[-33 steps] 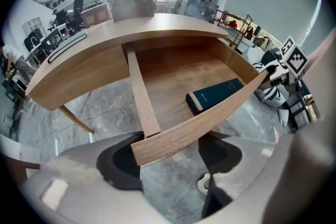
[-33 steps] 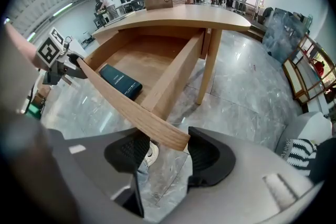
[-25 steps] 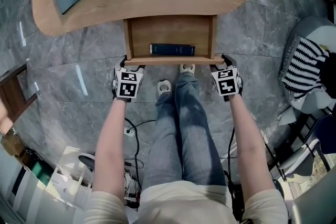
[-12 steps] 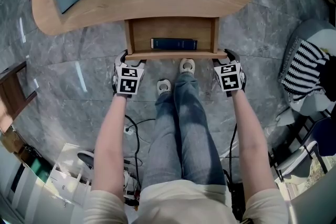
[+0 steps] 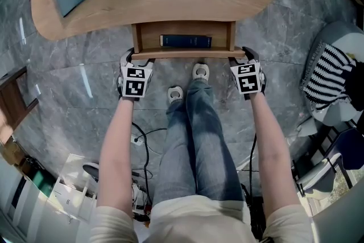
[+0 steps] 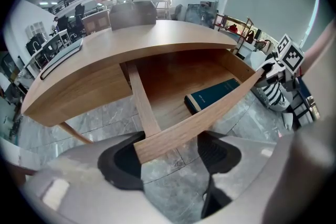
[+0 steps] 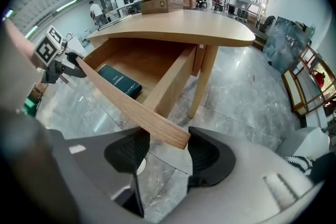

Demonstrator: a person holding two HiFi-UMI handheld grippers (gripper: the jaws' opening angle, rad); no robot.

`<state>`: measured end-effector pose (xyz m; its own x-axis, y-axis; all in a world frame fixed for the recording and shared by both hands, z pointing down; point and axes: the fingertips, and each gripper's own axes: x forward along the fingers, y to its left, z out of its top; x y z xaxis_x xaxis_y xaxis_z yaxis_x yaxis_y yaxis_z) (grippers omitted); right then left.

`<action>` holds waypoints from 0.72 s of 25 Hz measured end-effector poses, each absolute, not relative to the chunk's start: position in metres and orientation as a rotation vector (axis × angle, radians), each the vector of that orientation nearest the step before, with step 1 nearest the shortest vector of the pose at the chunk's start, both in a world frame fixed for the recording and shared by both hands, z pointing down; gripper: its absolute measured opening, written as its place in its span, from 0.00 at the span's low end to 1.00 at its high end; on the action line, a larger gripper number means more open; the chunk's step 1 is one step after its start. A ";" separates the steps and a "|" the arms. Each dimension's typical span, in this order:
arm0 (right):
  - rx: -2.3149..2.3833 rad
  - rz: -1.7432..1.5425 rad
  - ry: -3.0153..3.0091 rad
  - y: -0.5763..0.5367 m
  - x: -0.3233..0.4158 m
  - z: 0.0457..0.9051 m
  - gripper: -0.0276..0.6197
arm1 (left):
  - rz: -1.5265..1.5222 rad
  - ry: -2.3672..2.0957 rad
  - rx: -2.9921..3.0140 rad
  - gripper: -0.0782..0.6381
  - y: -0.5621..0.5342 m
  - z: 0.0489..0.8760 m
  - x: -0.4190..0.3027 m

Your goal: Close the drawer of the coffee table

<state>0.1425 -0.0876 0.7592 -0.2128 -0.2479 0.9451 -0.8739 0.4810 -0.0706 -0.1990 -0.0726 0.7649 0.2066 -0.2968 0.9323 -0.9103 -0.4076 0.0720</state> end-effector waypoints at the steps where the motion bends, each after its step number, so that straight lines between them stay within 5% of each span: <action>1: 0.963 0.781 -1.727 -0.091 0.143 0.759 0.39 | 1.200 -1.121 1.825 0.55 -0.074 0.766 -0.199; 18: 0.994 0.757 -1.750 -0.137 0.138 0.759 0.39 | 1.204 -1.123 1.855 0.55 -0.128 0.761 -0.201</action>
